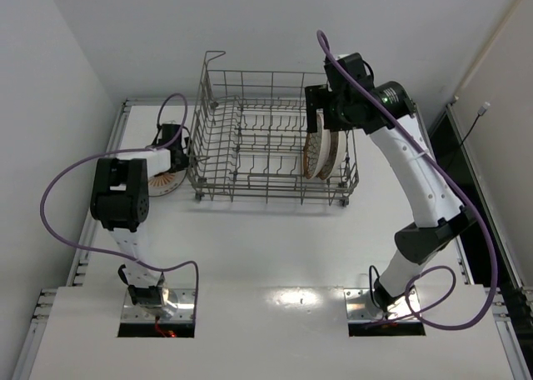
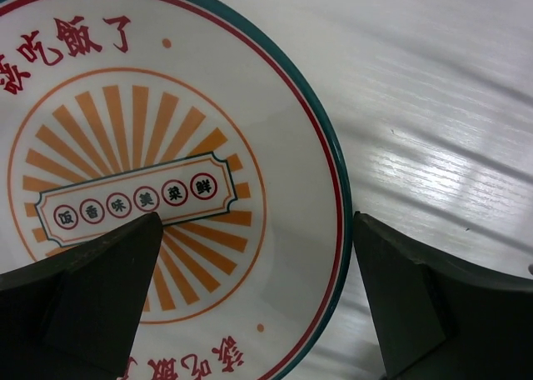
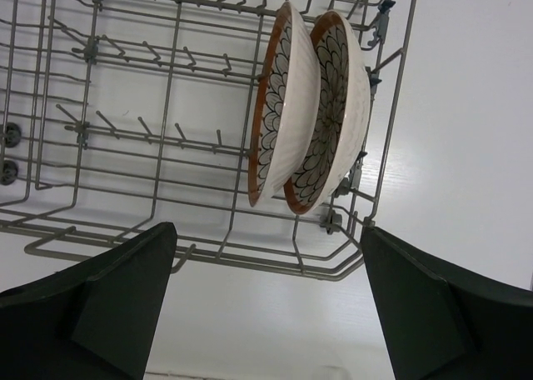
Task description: Load the plates into the dish rack
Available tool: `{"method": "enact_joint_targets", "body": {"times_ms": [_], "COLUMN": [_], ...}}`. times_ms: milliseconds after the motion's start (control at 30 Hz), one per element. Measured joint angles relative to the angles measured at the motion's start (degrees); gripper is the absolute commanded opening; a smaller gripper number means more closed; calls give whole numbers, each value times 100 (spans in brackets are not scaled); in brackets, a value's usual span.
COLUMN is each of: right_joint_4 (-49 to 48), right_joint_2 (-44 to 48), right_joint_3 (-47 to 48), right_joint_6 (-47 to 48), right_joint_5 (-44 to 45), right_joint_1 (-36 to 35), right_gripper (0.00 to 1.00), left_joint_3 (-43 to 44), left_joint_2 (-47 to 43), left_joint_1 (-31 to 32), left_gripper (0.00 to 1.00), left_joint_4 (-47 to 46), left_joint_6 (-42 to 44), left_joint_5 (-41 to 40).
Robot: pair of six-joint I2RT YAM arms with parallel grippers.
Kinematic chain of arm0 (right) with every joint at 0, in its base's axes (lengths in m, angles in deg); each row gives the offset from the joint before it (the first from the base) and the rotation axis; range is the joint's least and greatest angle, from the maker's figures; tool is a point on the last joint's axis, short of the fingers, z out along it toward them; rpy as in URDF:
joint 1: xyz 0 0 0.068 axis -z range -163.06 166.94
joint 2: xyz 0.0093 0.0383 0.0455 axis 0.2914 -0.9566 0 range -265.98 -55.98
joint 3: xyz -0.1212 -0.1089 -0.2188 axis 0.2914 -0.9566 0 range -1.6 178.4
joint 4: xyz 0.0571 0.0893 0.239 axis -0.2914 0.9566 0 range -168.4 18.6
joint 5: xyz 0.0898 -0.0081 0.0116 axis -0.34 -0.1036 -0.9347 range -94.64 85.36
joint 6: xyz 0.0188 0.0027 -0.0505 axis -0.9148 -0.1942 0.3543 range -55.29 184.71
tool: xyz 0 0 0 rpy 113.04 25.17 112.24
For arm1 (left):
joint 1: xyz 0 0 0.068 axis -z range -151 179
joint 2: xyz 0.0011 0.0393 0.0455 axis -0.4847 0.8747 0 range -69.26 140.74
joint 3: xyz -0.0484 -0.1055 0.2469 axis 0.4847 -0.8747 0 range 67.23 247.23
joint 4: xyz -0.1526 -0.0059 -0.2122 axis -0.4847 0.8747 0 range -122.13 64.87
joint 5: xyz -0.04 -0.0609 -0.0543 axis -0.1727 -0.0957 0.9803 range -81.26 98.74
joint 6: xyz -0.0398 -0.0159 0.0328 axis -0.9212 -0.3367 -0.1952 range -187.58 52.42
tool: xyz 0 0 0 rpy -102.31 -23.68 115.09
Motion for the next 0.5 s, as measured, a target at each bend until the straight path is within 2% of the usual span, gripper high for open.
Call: {"method": "enact_joint_targets", "body": {"times_ms": [133, 233, 267, 333, 467, 500], "right_joint_4": [37, 48, 52, 59, 55, 50], "right_joint_2": [-42, -76, -85, -101, -111, -114], "right_joint_3": [0, 0, 0, 0, 0, 0], "right_joint_6": [-39, -63, -74, -105, -177, -192], "right_joint_5": [-42, -70, -76, -83, -87, -87], "right_joint_1": [0, 22, 35, 55, 74, 74], "right_gripper": [90, 90, 90, 90, 90, 90], "left_joint_3": [0, 0, 0, 0, 0, 0], "left_joint_2": [20, 28, 28, 28, 28, 28], "left_joint_1": [-72, -199, -254, -385, -520, -527], "left_gripper": [83, 69, 62, 54, 27, 24], "left_joint_4": [-52, -114, -120, -138, -225, -264], "left_joint_6": [83, 149, 142, 136, 142, 146], "left_joint_5": [-44, -37, -33, -11, 87, 120]}}
